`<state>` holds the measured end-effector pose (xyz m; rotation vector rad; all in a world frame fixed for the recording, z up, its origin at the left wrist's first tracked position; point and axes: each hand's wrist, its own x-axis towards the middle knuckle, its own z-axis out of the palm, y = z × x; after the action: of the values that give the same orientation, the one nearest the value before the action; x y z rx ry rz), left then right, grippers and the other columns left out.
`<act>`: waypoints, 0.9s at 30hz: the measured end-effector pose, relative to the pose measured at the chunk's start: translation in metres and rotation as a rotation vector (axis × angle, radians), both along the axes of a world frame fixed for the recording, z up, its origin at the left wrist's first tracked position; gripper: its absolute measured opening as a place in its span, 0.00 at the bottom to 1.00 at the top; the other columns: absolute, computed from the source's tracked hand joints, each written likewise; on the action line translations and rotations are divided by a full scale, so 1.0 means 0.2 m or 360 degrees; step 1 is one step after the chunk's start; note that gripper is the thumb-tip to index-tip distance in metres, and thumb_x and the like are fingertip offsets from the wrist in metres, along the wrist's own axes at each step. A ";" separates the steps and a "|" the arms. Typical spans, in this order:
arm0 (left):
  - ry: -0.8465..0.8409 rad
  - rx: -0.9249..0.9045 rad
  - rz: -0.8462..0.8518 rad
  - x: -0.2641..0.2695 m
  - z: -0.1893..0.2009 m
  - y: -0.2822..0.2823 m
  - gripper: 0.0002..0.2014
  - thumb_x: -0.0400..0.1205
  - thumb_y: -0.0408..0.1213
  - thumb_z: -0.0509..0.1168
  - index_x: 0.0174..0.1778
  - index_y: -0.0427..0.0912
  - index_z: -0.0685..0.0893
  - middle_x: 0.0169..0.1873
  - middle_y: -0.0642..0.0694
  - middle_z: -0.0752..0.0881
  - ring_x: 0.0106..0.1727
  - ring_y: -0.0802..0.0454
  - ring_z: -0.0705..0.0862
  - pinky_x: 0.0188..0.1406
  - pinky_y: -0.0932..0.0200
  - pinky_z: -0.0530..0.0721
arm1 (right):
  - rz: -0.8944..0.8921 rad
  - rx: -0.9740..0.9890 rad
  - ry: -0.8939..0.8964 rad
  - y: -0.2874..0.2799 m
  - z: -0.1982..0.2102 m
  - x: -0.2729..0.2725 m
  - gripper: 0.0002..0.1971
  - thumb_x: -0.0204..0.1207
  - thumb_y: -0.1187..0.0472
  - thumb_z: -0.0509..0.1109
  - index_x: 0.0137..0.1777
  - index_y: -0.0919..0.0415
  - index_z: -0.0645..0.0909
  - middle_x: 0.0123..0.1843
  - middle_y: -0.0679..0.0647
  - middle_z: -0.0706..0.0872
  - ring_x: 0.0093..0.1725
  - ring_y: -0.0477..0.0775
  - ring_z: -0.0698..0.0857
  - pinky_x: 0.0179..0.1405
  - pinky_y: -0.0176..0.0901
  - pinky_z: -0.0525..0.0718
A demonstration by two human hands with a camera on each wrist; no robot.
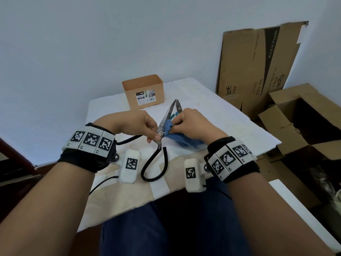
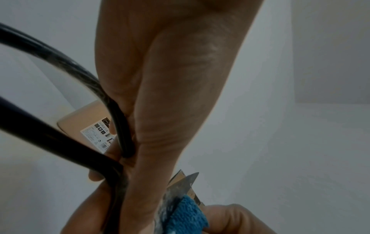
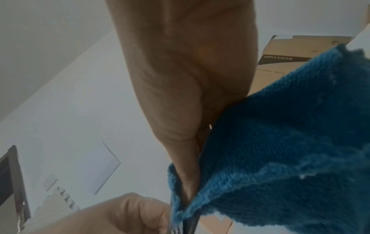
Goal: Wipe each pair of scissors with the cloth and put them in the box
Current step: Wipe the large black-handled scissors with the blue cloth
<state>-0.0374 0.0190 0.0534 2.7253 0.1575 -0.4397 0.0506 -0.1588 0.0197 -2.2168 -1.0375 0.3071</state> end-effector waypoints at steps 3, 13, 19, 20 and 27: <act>-0.0016 -0.0004 0.0014 -0.01 -0.01 0.01 0.16 0.76 0.55 0.75 0.35 0.45 0.90 0.28 0.50 0.81 0.35 0.56 0.73 0.41 0.58 0.70 | -0.0009 0.0017 0.0019 -0.01 -0.01 0.00 0.08 0.73 0.59 0.75 0.33 0.49 0.89 0.30 0.52 0.84 0.31 0.45 0.75 0.30 0.37 0.70; -0.0009 -0.0085 0.0075 -0.04 0.01 0.05 0.16 0.78 0.51 0.74 0.31 0.44 0.87 0.17 0.60 0.73 0.25 0.64 0.71 0.36 0.59 0.66 | -0.0088 0.0078 -0.0018 -0.04 0.00 0.04 0.21 0.74 0.61 0.74 0.21 0.47 0.77 0.22 0.46 0.77 0.28 0.44 0.73 0.28 0.34 0.68; 0.0000 -0.0107 0.0116 -0.06 -0.01 0.06 0.16 0.79 0.50 0.74 0.32 0.42 0.87 0.16 0.60 0.73 0.23 0.65 0.70 0.34 0.59 0.66 | -0.0136 0.0105 -0.0025 -0.05 0.00 0.03 0.17 0.75 0.60 0.74 0.25 0.50 0.80 0.26 0.50 0.81 0.31 0.45 0.75 0.32 0.40 0.72; -0.0007 -0.0103 0.0119 -0.07 -0.01 0.06 0.16 0.79 0.49 0.74 0.32 0.42 0.87 0.16 0.60 0.73 0.23 0.65 0.71 0.34 0.59 0.66 | -0.0158 0.0110 -0.0024 -0.05 -0.01 0.04 0.19 0.75 0.60 0.74 0.22 0.50 0.77 0.24 0.49 0.78 0.29 0.46 0.73 0.31 0.41 0.70; 0.0011 -0.0117 0.0190 -0.10 -0.01 0.11 0.16 0.77 0.52 0.75 0.31 0.44 0.87 0.20 0.58 0.76 0.26 0.65 0.72 0.38 0.58 0.68 | -0.0275 0.0239 0.0034 -0.06 -0.02 0.06 0.13 0.75 0.58 0.74 0.29 0.55 0.85 0.28 0.50 0.81 0.31 0.45 0.76 0.31 0.37 0.71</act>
<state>-0.0572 0.0420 0.0505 2.6256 0.2983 -0.4123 0.0621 -0.1705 0.0150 -2.1451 -0.8230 0.1704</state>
